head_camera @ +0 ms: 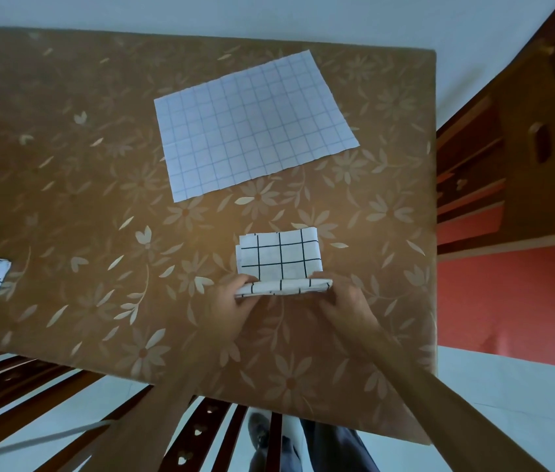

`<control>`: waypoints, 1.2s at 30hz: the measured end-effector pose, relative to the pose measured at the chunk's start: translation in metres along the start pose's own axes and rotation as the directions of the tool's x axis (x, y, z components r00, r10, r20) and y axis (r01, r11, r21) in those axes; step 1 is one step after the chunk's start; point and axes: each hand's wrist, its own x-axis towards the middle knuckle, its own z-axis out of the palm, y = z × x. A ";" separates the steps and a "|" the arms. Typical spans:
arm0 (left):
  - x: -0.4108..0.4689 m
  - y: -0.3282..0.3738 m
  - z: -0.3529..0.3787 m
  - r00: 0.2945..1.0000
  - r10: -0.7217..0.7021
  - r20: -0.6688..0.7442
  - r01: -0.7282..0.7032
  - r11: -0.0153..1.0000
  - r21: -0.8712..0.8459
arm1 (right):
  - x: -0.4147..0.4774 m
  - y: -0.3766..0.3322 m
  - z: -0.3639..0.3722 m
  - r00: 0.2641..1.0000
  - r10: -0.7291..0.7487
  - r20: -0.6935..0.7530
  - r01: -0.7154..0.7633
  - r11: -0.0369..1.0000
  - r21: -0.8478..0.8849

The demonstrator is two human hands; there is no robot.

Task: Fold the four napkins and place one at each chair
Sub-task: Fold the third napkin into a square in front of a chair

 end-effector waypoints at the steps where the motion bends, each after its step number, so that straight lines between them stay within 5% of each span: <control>1: 0.005 0.003 0.000 0.996 -0.091 -0.003 0.091 0.994 -0.064 | 0.008 0.000 -0.001 0.999 0.051 0.009 -0.051 0.999 0.002; 4: 0.020 0.006 0.005 0.949 -0.315 0.026 0.309 0.911 -0.273 | 0.030 0.005 -0.002 0.987 0.157 0.042 -0.155 0.987 -0.034; 8: 0.034 0.001 0.013 0.909 -0.410 0.074 0.395 0.794 -0.463 | 0.056 0.012 -0.002 0.977 0.213 0.008 -0.213 0.976 -0.042; 22: 0.053 -0.008 0.032 0.892 -0.453 0.003 0.431 0.847 -0.311 | 0.074 0.018 0.020 0.938 0.307 -0.162 -0.336 0.922 -0.194; 26: 0.050 -0.008 0.034 0.931 -0.362 -0.042 0.356 0.929 -0.100 | 0.069 0.016 0.028 0.943 0.157 -0.293 -0.249 0.918 -0.308; 28: 0.049 -0.005 0.035 0.964 -0.221 -0.148 0.247 0.950 0.189 | 0.069 0.020 0.030 0.950 0.012 -0.312 -0.158 0.882 -0.445; 31: 0.049 -0.001 0.045 0.966 0.095 -0.240 0.072 0.795 0.603 | 0.068 0.022 0.030 0.982 -0.175 -0.069 0.096 0.780 -0.619; 34: 0.056 0.003 0.056 0.916 0.284 -0.285 -0.010 0.724 0.690 | 0.063 0.023 0.041 0.952 -0.266 0.149 0.300 0.724 -0.621; 36: 0.058 0.004 0.063 0.910 0.372 -0.185 -0.148 0.707 0.692 | 0.061 0.027 0.048 0.941 -0.301 0.156 0.333 0.738 -0.587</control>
